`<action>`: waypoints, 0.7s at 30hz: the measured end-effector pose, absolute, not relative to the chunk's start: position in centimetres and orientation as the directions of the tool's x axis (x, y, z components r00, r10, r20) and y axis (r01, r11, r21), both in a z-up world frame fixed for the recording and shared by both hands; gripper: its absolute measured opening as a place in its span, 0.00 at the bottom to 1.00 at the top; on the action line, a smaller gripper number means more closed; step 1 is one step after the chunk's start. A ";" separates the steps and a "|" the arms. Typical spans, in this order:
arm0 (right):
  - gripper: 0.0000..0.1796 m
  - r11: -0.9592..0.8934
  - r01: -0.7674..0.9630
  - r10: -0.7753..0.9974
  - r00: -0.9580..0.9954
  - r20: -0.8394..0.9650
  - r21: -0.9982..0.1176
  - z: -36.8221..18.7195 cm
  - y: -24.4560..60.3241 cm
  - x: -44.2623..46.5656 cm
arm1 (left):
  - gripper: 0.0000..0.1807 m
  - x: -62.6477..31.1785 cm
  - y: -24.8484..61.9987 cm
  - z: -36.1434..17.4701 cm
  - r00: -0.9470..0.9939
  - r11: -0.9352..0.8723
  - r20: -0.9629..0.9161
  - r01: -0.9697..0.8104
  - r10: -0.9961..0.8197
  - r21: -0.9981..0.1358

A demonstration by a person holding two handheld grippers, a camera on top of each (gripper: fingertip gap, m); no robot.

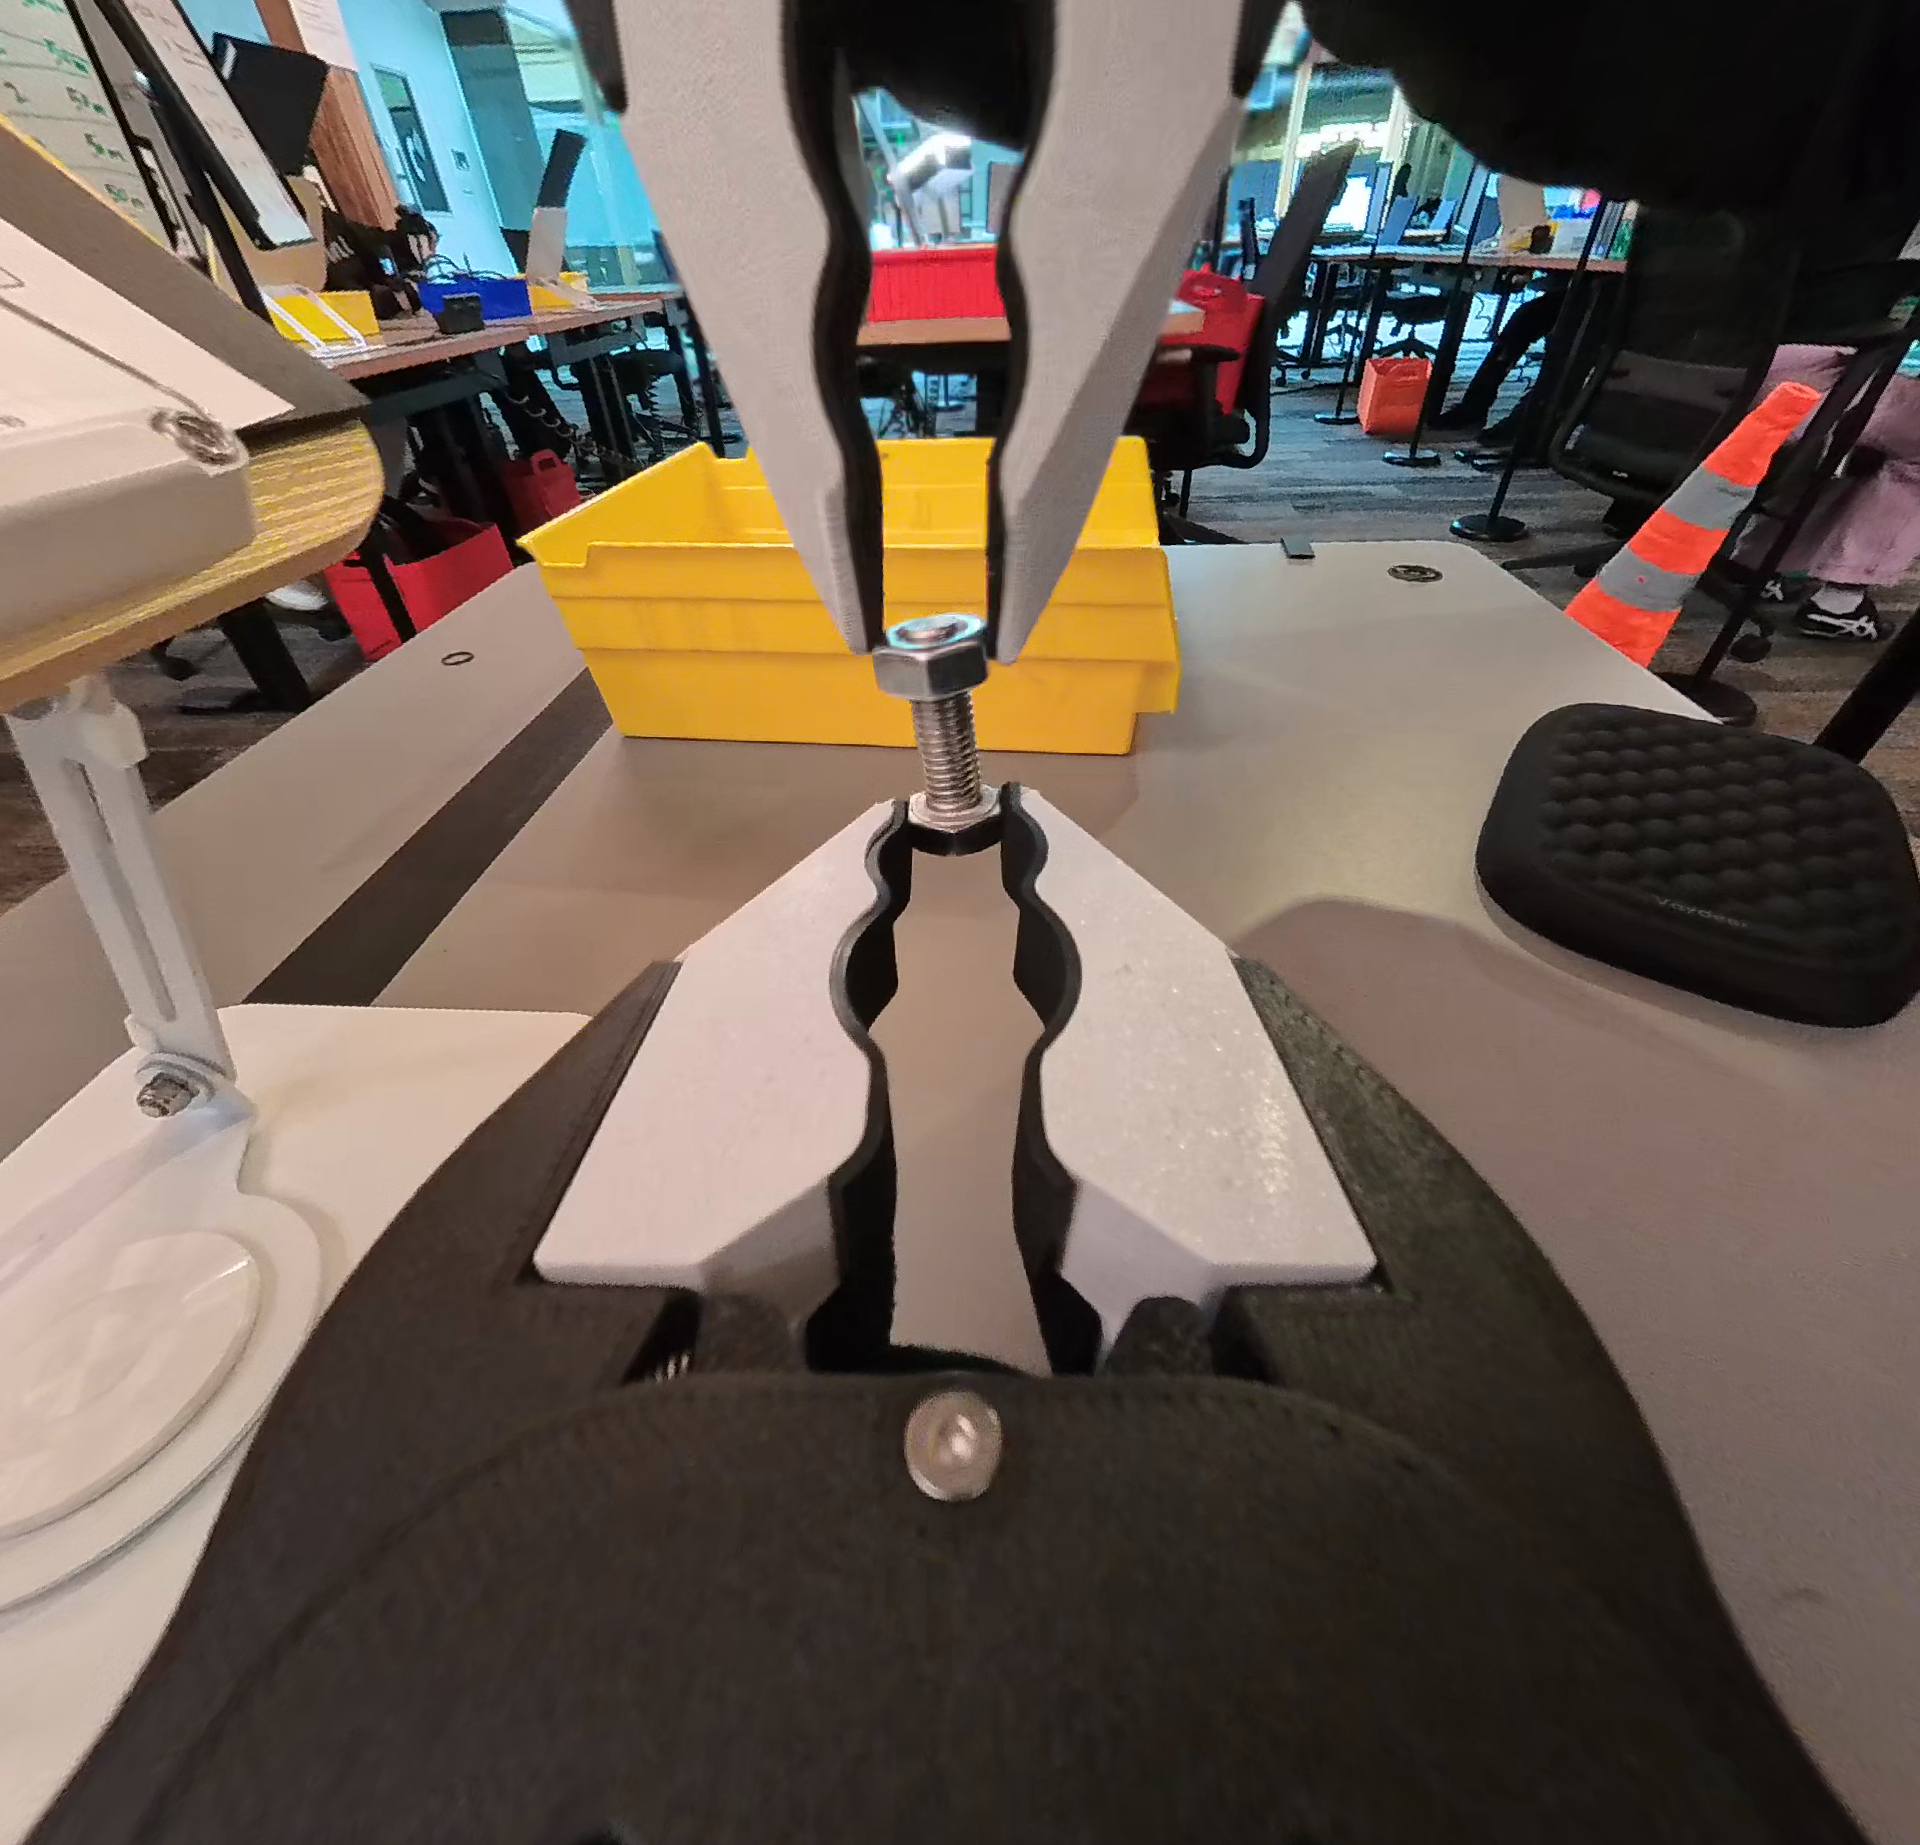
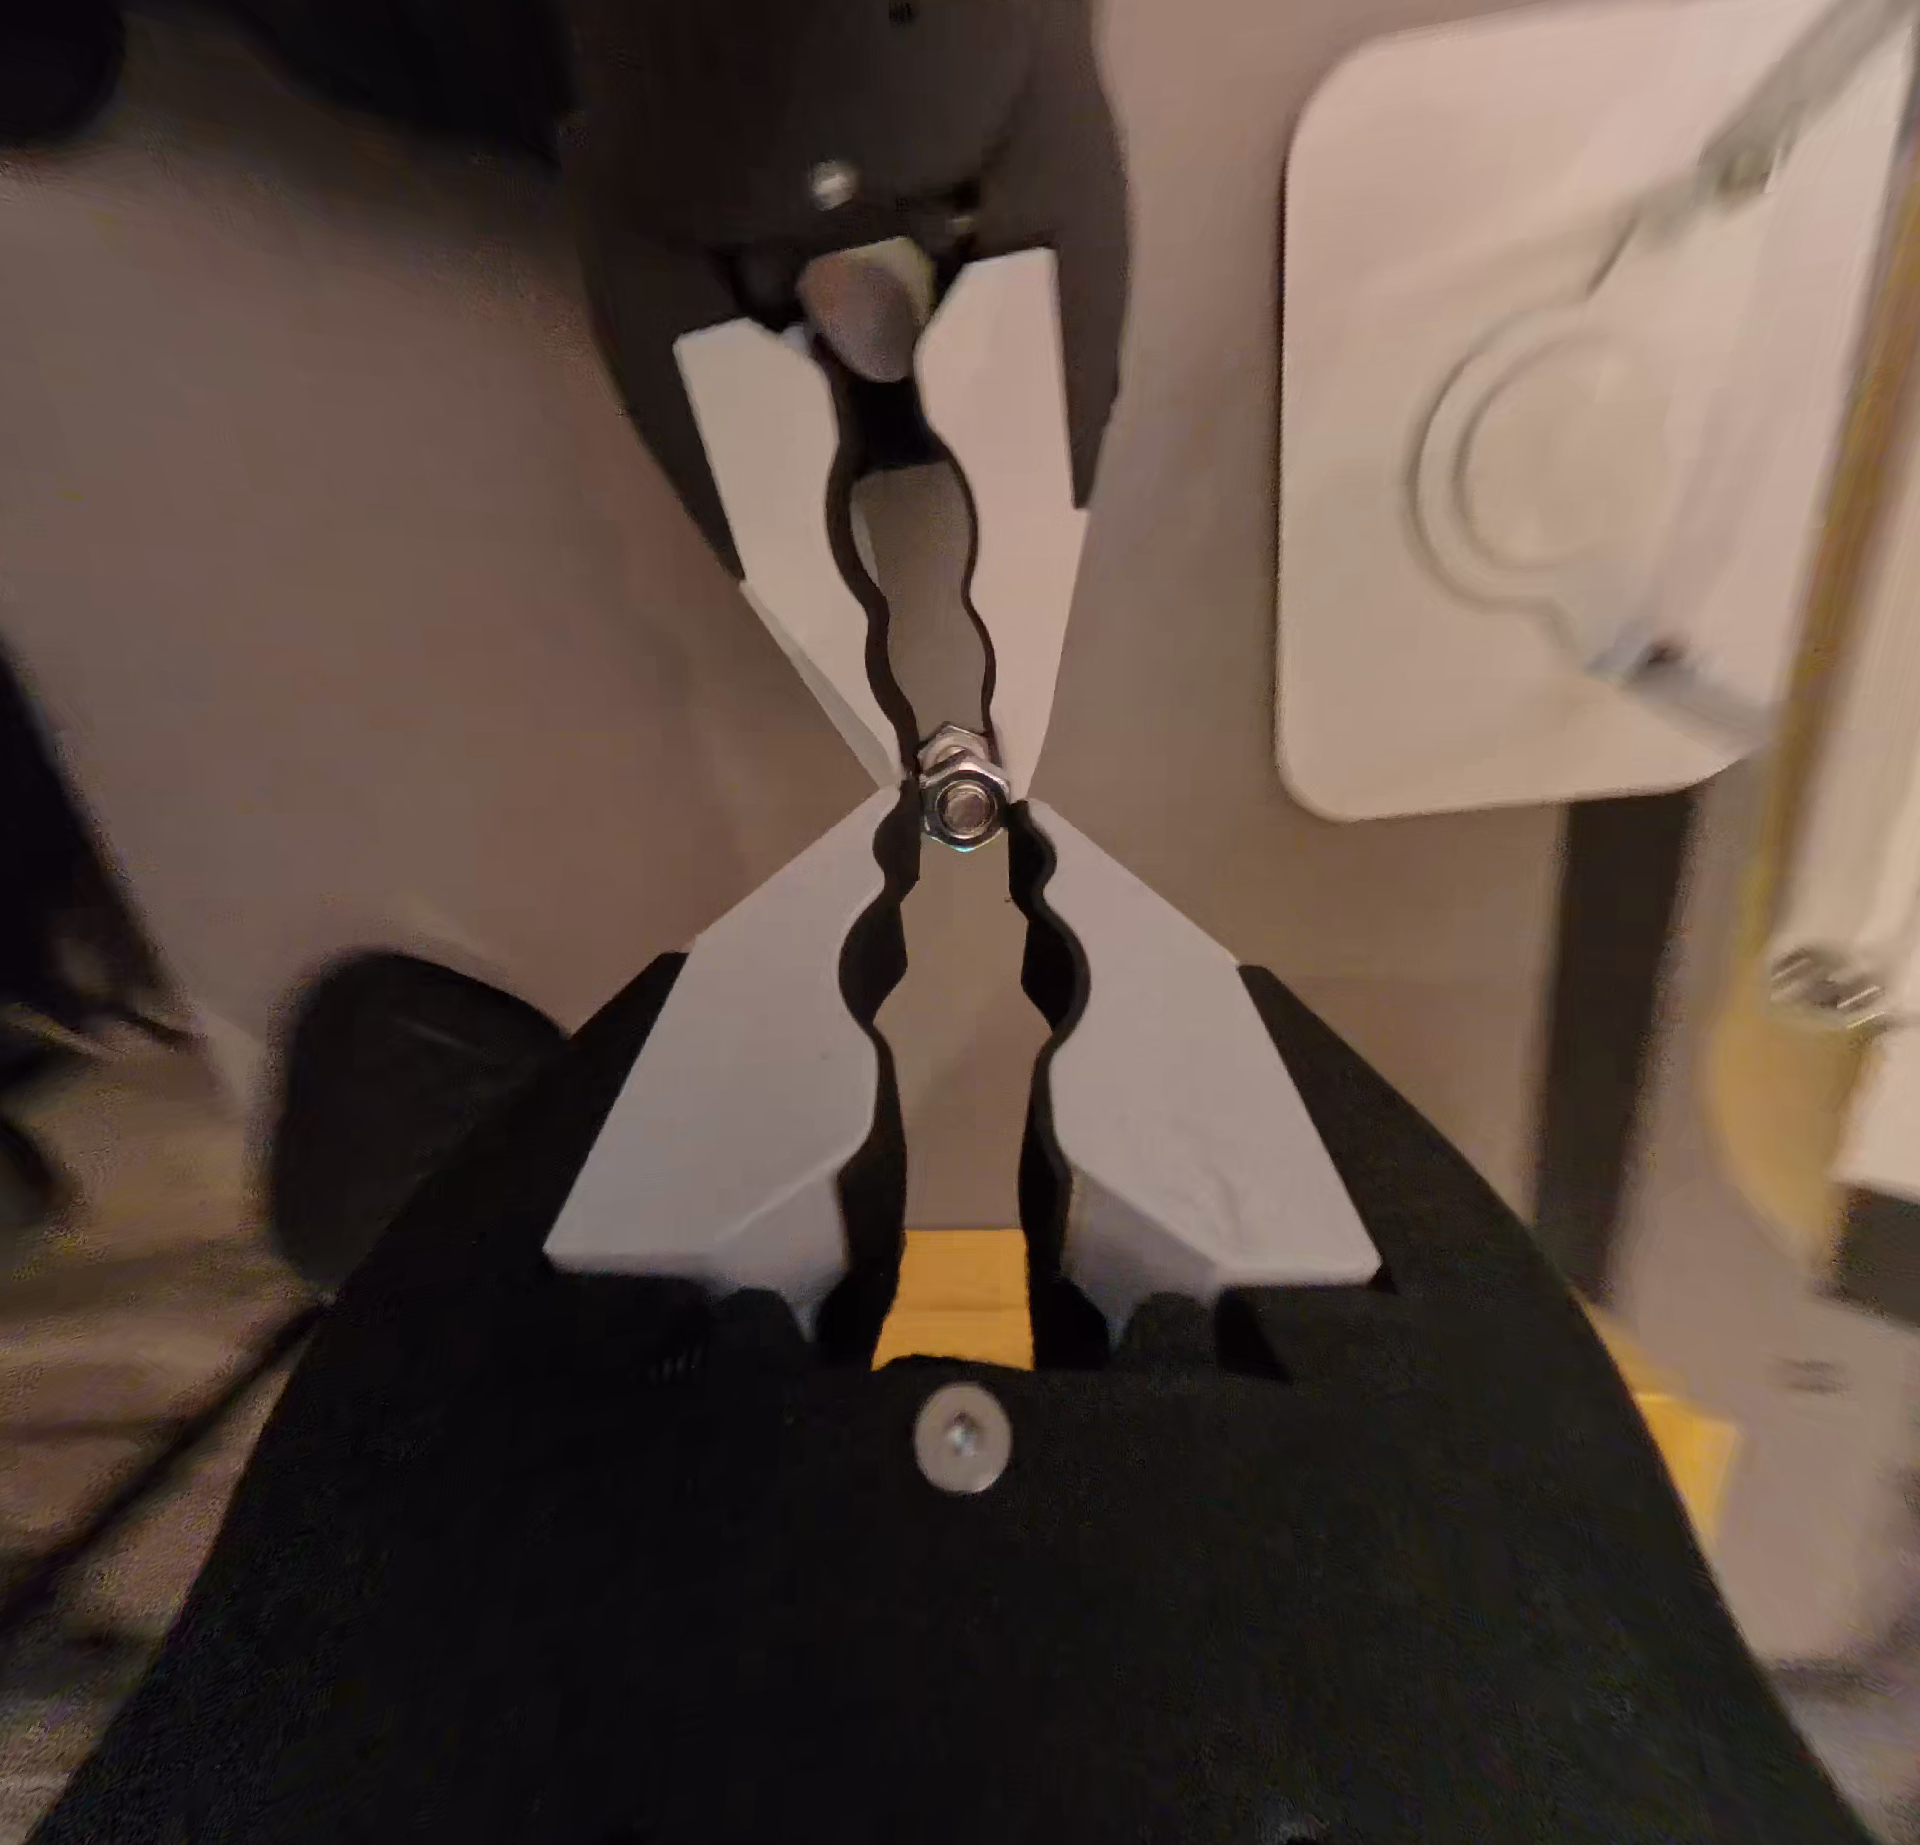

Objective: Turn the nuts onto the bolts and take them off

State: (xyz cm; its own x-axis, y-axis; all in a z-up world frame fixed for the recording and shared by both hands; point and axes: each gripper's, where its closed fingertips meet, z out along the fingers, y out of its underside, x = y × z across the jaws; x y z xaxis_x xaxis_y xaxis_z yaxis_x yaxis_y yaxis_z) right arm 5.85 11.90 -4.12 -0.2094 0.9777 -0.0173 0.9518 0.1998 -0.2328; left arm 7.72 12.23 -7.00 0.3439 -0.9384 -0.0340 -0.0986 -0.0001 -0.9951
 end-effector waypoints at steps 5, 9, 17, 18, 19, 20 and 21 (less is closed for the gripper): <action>0.13 -0.063 0.958 0.976 0.001 -0.219 -0.279 -4.3 11.5 5.8 | 0.08 7.8 12.2 -7.1 0.342 0.002 -0.037 -0.103 -0.939 -0.995; 0.24 0.137 0.946 0.980 -0.172 -0.098 -0.293 -4.0 11.6 6.0 | 0.08 7.6 12.3 -6.9 0.344 0.002 -0.034 -0.096 -0.938 -0.995; 0.13 0.568 0.804 0.823 -0.550 0.140 -0.176 -4.3 11.4 6.2 | 0.08 7.8 12.2 -7.0 0.338 0.001 -0.034 -0.097 -0.941 -0.995; 0.11 0.578 0.799 0.815 -0.559 0.151 -0.163 -4.3 11.5 6.1 | 0.08 7.8 12.1 -7.0 0.338 0.002 -0.036 -0.099 -0.941 -0.995; 0.09 0.577 0.802 0.816 -0.557 0.155 -0.153 -4.4 11.7 6.1 | 0.08 7.8 12.2 -7.1 0.338 0.003 -0.038 -0.103 -0.940 -0.995; 0.09 0.573 0.805 0.819 -0.554 0.151 -0.155 -4.4 11.7 6.1 | 0.08 7.8 12.1 -7.1 0.338 0.002 -0.037 -0.103 -0.940 -0.995; 0.09 0.558 0.814 0.829 -0.541 0.139 -0.162 -4.4 11.7 6.1 | 0.08 7.8 12.1 -7.1 0.336 0.002 -0.037 -0.102 -0.941 -0.995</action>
